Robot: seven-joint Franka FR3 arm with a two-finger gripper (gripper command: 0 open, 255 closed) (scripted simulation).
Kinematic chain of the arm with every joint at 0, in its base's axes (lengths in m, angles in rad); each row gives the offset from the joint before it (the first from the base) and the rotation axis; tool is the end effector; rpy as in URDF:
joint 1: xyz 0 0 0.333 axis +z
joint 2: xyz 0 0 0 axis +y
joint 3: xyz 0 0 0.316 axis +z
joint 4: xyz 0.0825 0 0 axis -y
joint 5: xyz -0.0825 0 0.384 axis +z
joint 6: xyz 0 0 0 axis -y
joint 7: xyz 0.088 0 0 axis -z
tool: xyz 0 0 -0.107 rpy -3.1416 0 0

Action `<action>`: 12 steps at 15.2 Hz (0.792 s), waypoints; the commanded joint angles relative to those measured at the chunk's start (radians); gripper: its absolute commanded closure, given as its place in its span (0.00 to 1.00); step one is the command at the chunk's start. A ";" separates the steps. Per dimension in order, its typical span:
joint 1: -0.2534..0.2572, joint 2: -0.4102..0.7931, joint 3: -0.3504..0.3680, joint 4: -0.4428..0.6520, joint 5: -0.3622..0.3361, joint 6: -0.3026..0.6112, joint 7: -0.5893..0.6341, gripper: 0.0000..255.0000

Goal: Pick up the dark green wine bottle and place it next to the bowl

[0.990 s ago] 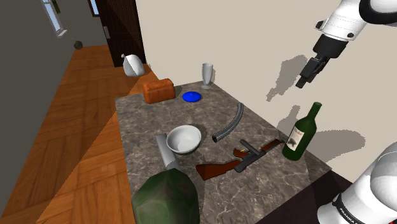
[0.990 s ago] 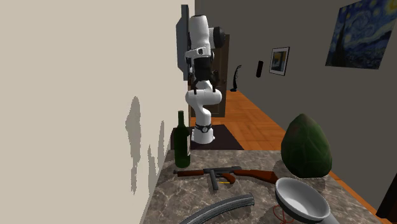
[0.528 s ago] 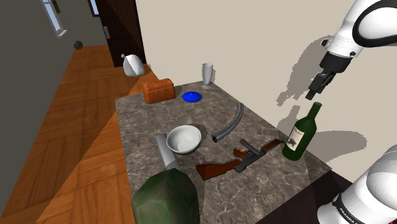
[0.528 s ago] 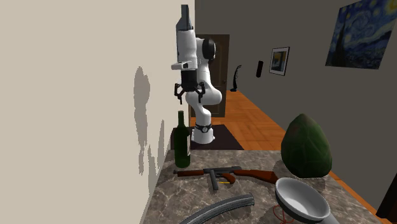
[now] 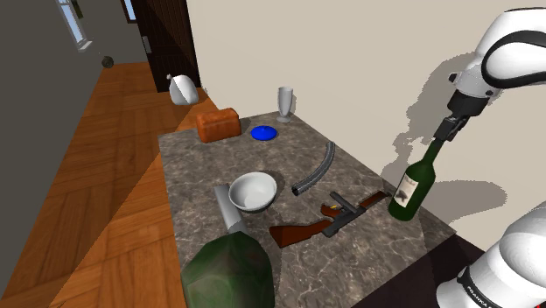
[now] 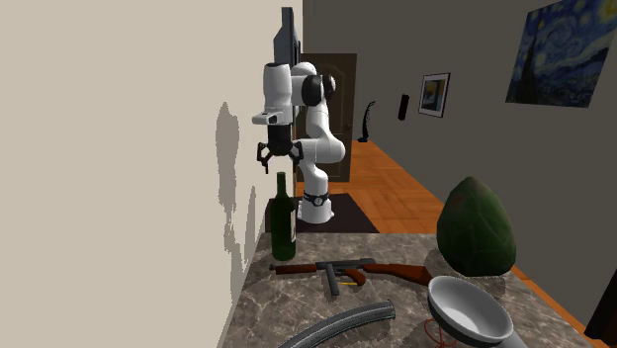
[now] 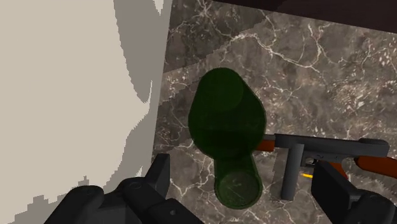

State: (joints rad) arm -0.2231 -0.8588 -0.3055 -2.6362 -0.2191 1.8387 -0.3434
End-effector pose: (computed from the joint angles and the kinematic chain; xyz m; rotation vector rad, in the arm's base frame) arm 0.2563 -0.1760 0.4889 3.1400 -0.0528 0.0735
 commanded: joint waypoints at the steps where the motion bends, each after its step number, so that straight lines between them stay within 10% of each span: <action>1: -0.002 0.006 -0.006 -0.022 -0.005 0.028 0.001 0.00; 12: -0.005 0.016 -0.016 -0.064 -0.015 0.080 0.002 0.00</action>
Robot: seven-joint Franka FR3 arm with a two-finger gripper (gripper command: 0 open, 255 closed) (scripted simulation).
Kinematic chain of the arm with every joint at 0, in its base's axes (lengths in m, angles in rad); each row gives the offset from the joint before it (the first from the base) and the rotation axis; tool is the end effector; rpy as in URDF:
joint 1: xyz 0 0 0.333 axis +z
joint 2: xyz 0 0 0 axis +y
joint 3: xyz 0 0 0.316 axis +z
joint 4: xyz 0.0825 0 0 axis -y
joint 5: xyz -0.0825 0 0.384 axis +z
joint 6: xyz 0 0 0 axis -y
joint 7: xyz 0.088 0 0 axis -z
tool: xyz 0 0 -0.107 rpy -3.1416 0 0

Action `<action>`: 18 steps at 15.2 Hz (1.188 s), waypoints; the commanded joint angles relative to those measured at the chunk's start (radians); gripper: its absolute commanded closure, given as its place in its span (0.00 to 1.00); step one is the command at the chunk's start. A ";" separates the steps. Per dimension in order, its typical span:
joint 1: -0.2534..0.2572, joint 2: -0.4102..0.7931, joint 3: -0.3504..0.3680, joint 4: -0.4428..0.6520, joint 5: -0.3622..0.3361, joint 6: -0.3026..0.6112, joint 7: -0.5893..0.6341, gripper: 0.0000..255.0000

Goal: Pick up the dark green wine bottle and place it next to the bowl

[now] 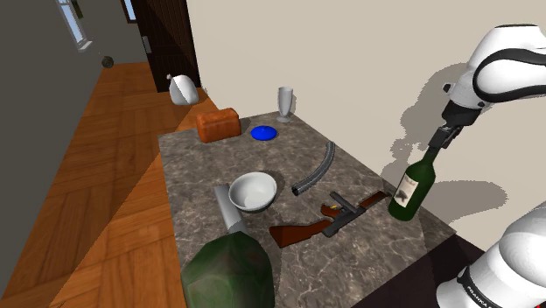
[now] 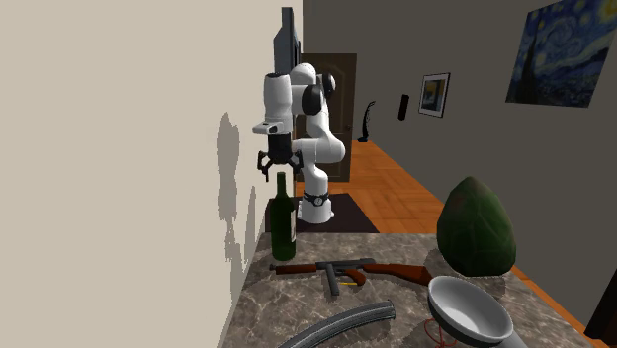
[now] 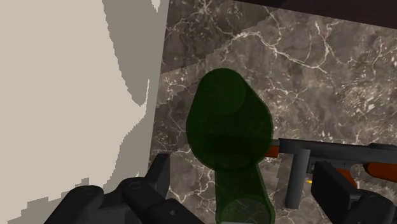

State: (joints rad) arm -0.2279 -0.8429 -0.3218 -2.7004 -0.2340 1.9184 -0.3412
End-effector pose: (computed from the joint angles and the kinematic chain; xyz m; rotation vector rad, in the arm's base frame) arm 0.2583 -0.1765 0.4600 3.1393 -0.0531 0.0728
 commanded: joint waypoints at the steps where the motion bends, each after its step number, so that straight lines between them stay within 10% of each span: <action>1: 0.000 0.000 0.000 0.000 0.000 0.000 0.000 1.00; 18: 0.010 -0.010 0.023 0.101 0.022 -0.110 -0.002 1.00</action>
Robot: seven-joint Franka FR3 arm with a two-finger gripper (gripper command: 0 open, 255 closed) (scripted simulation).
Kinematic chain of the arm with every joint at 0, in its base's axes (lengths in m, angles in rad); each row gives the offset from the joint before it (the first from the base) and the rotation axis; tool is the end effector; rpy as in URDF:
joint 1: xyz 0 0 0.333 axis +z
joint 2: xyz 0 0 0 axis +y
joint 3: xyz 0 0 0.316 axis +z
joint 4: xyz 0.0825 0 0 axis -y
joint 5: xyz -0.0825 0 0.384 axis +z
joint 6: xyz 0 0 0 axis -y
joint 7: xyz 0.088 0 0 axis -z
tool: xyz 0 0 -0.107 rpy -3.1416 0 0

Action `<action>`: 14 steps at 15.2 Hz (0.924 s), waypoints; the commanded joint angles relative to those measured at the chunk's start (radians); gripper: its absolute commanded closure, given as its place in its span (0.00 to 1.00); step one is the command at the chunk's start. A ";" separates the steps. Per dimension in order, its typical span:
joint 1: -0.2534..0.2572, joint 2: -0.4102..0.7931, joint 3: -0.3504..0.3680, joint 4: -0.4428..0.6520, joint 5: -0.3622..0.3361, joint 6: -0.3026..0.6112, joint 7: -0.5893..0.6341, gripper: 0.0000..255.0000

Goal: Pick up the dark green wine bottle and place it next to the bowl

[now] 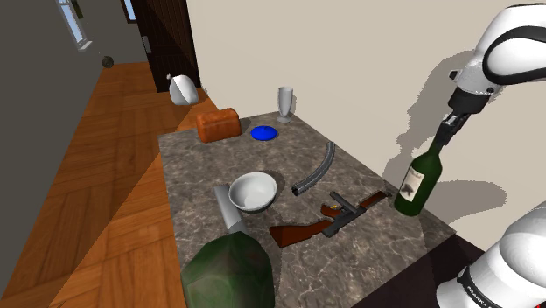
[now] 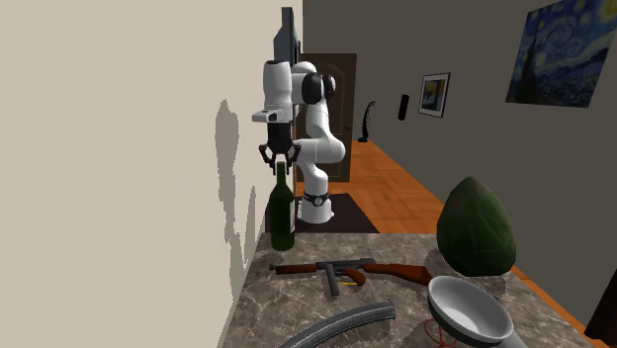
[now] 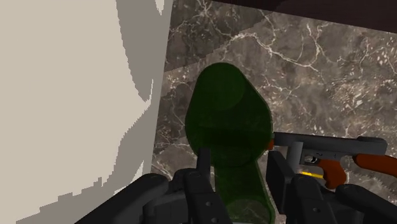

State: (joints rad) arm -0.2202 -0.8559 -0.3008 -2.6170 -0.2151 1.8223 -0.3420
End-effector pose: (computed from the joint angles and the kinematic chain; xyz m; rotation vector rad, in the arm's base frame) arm 0.2575 -0.1759 0.4961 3.1392 -0.0534 0.0729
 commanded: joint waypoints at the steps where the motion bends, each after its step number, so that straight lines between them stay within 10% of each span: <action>1: 0.003 0.004 0.005 0.031 0.006 -0.027 -0.001 1.00; 14: 0.018 0.026 0.034 0.217 0.035 -0.190 -0.006 1.00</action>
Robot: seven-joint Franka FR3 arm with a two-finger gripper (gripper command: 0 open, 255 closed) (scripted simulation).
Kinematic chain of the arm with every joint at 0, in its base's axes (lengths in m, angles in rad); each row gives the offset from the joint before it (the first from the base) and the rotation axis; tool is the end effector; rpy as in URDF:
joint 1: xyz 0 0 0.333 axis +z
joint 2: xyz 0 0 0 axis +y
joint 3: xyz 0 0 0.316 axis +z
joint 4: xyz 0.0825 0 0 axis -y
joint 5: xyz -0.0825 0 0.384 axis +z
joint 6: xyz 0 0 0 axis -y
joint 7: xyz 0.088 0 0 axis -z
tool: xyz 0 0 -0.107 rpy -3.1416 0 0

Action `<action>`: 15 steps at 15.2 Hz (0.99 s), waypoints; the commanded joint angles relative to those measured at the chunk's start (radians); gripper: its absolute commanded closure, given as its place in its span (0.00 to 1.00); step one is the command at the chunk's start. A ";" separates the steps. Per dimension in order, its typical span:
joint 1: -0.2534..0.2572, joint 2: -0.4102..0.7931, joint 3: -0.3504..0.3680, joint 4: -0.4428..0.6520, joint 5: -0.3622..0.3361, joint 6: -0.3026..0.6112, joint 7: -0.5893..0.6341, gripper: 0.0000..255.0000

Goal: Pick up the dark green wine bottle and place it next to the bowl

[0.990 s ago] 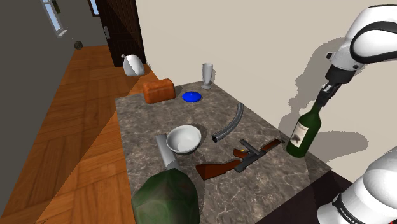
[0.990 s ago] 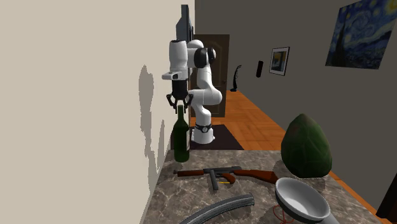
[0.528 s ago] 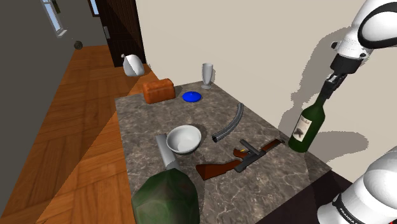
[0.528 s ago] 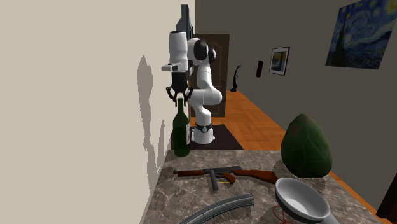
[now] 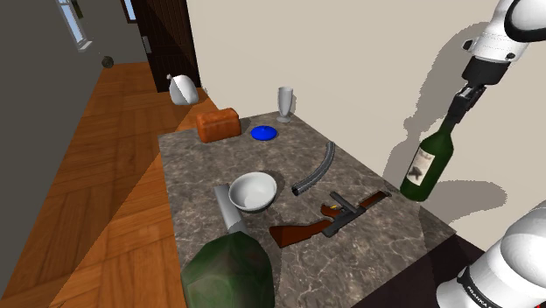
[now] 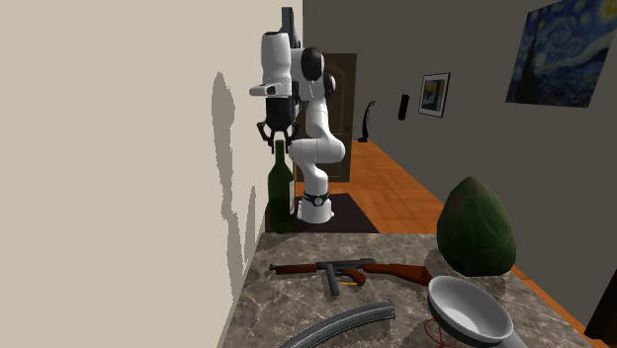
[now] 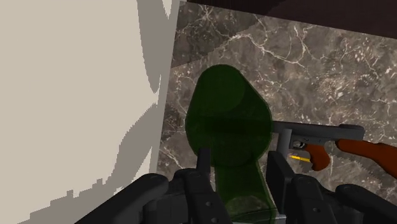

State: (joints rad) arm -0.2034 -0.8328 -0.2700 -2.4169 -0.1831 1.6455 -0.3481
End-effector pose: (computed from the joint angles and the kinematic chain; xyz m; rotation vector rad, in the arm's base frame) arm 0.2580 -0.1770 0.5703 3.1393 -0.0533 0.0727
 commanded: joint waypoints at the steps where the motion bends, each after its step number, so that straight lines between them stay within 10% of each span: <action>1: 0.003 0.007 0.005 0.032 0.005 -0.025 0.000 1.00; 15: 0.018 0.071 0.025 0.262 0.029 -0.191 -0.008 1.00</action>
State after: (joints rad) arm -0.1868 -0.7669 -0.2470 -2.1726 -0.1563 1.4666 -0.3560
